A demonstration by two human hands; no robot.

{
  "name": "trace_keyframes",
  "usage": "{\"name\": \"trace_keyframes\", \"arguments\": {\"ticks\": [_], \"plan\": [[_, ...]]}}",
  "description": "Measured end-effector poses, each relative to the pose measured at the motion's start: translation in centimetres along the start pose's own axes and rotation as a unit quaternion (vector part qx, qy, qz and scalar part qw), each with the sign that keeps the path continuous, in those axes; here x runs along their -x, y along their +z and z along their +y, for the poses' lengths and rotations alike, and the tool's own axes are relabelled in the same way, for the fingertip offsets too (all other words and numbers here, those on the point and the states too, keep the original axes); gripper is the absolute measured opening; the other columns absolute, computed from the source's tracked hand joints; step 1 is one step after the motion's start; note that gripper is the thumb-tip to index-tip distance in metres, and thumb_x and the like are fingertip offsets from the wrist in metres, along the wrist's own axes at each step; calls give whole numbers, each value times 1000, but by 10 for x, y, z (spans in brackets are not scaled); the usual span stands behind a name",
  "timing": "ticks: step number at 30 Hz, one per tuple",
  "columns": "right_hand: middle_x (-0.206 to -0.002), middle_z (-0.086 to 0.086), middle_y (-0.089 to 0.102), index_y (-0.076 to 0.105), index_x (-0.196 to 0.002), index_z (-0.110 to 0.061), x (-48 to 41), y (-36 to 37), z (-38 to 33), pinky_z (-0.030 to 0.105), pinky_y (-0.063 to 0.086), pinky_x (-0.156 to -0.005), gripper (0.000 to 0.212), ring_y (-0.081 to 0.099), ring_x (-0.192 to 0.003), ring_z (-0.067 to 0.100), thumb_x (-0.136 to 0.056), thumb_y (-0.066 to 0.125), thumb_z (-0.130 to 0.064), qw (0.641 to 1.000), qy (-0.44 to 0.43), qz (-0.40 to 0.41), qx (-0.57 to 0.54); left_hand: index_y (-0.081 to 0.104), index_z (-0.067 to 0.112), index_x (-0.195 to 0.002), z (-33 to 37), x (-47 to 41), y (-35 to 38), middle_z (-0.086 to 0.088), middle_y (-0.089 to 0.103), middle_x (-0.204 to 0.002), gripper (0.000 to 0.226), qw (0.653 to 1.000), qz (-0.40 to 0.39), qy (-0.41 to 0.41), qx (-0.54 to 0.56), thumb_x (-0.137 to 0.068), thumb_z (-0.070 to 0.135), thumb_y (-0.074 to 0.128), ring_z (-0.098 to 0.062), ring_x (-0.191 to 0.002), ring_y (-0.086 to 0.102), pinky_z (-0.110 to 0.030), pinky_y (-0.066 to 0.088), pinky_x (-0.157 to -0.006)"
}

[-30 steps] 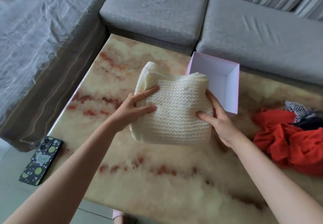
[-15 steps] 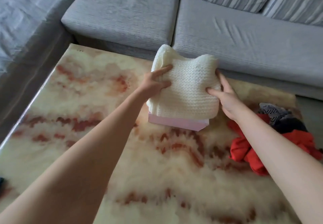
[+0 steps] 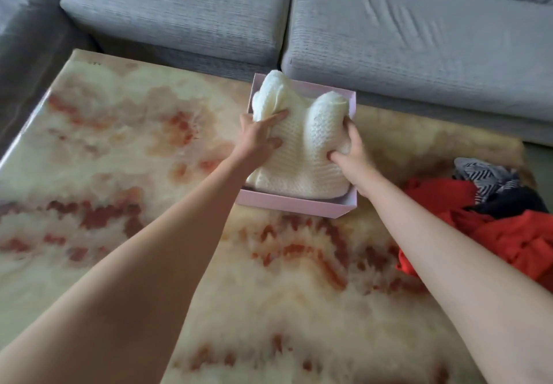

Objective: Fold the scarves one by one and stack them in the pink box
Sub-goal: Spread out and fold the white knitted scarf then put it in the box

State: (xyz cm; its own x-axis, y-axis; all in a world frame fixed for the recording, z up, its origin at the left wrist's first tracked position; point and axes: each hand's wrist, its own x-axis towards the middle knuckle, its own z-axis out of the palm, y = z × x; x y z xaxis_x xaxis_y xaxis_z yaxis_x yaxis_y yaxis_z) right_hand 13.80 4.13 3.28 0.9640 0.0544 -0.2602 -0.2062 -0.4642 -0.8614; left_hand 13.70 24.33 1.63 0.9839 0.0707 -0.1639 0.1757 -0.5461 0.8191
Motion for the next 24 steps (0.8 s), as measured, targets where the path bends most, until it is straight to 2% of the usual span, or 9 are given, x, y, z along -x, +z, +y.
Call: {"name": "trace_keyframes", "arguments": {"ticks": [6,8,11,14,16,19,21,22,24], "plan": [[-140,1,43,34,-145,-22,-3,-8,-13,19,32,-109,76,41,-128,10,-77,53,6,986,-121,105,-45,48,30,-136,9,8,-8,-3,29,-115,66,986,112,101,66,-79,3,66,-26,-122,35,-31,24,-115],[-136,2,41,30,-146,-28,-7,-4,-13,10,33,-97,76,42,-119,7,-80,53,0,991,-80,103,-5,49,31,-135,11,-4,-11,-4,31,-116,64,992,87,75,46,-79,5,67,-24,-122,34,-28,25,-115],[-148,2,38,20,-151,-28,-12,6,2,20,34,-94,74,44,-126,17,-86,50,-8,998,19,28,61,47,36,-135,0,-16,-4,-10,39,-133,63,999,-18,7,-29,-81,10,67,-28,-123,42,-28,30,-112],[-155,5,23,4,-152,-28,-12,12,6,27,36,-96,74,39,-131,28,-92,46,-19,982,75,-8,171,39,37,-141,-7,-7,5,-19,21,-144,59,992,-70,-44,-92,-89,18,59,-35,-131,34,-28,30,-110],[-157,5,17,1,-153,-25,-9,15,5,31,32,-106,76,31,-137,29,-92,47,-21,979,74,16,189,39,34,-141,-7,1,7,-18,-1,-153,58,991,-32,-4,-129,-89,15,56,-35,-142,11,-33,23,-112],[-160,8,3,6,-152,-27,9,17,-2,22,30,-97,82,22,-141,21,-89,57,-18,972,-17,100,211,42,24,-139,-1,11,5,-19,-8,-156,58,961,64,108,-245,-85,9,57,-35,-145,-6,-42,12,-115],[-159,12,1,19,-151,-27,14,15,-3,26,22,-108,81,16,-142,24,-84,64,-17,934,-164,136,287,42,20,-141,0,13,1,-18,5,-157,55,931,74,195,-300,-88,16,57,-33,-146,-2,-48,-1,-117],[-160,10,0,22,-150,-27,13,12,-2,32,12,-115,78,7,-145,26,-85,65,-25,914,-209,99,332,38,21,-143,0,13,0,-15,8,-158,55,923,46,228,-308,-91,26,55,-30,-146,-1,-48,-4,-117],[-160,2,-10,11,-152,-30,5,6,6,39,-3,-118,81,-9,-147,22,-88,53,-56,878,-189,-20,439,21,22,-150,-7,13,-1,-9,4,-159,69,920,-60,213,-323,-92,49,48,-26,-147,-5,-44,-4,-119]]}}
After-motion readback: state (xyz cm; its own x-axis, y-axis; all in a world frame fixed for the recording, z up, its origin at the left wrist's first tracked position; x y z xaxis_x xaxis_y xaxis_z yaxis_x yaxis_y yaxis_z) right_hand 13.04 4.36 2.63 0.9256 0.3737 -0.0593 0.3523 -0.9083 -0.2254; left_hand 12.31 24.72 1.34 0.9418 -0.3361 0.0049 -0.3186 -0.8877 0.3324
